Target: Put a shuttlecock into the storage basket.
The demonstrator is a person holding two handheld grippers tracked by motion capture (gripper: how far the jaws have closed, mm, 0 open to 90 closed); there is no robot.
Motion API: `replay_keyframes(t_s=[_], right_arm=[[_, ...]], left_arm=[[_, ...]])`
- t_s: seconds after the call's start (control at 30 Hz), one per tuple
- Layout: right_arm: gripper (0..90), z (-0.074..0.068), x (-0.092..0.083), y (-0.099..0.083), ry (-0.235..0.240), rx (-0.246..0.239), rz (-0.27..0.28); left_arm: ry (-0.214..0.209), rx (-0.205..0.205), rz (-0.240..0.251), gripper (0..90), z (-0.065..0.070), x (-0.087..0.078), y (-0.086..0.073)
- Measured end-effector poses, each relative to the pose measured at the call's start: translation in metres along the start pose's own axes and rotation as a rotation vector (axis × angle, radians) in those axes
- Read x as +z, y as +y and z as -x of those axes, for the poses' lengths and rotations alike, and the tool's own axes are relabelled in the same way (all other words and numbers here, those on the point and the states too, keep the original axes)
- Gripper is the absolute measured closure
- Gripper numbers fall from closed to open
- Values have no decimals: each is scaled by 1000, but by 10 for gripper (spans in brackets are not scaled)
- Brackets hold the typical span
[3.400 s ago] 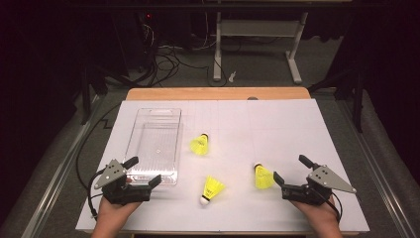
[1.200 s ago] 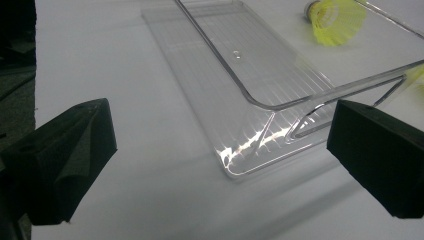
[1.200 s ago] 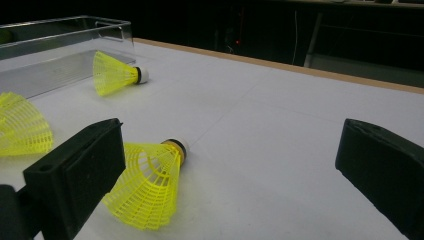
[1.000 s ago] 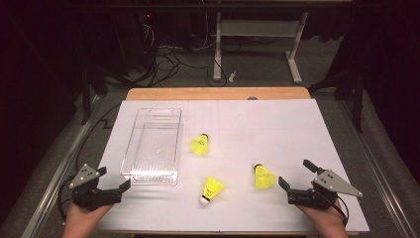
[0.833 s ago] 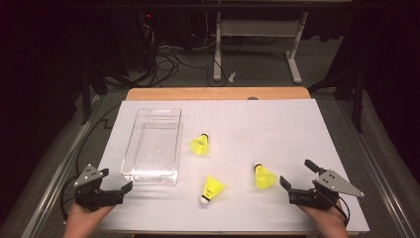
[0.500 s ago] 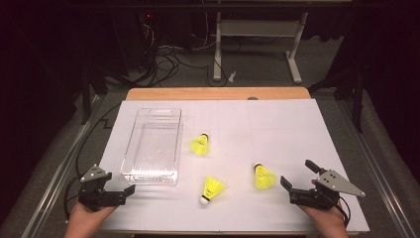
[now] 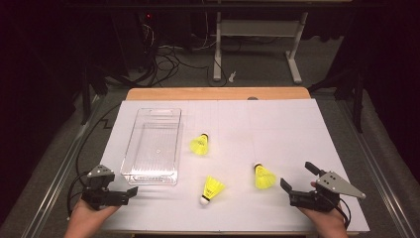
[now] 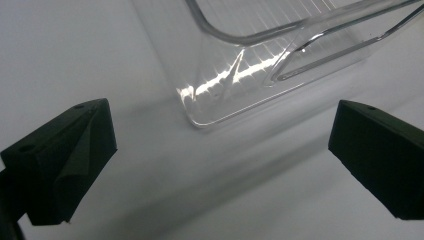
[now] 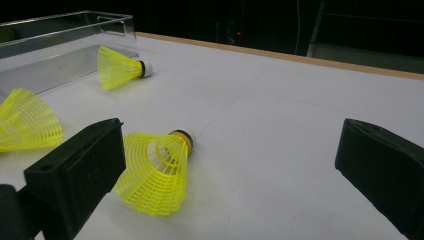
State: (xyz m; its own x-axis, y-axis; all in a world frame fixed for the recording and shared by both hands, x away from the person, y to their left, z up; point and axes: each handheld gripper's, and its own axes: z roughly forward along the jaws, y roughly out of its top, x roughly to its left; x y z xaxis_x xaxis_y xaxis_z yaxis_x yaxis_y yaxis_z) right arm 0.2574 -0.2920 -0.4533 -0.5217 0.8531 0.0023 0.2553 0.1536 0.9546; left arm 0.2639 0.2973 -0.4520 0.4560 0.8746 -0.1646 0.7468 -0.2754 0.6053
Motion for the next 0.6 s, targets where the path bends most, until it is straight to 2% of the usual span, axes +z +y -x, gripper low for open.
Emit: replay_keyframes(t_s=[0.07,0.1,0.3,0.47,0.53,0.6], right_arm=[[5,-1,0,0,5,-6,4],[5,-2,0,1,7,-7,5],[5,-2,0,0,8,-8,7],[5,-1,-1,1,7,-6,8],[5,-2,0,1,8,-8,8],[5,-2,0,1,12,-9,5]], left_arm=[[0,-7,-33,1,1,0,2],[-24,-31,-55,1,-1,1,3],[-45,-70,-109,5,-6,3,-1],[-52,-76,-151,5,-6,1,0],[-57,-66,-172,6,-6,0,2],[-69,-50,-220,6,-7,0,5]])
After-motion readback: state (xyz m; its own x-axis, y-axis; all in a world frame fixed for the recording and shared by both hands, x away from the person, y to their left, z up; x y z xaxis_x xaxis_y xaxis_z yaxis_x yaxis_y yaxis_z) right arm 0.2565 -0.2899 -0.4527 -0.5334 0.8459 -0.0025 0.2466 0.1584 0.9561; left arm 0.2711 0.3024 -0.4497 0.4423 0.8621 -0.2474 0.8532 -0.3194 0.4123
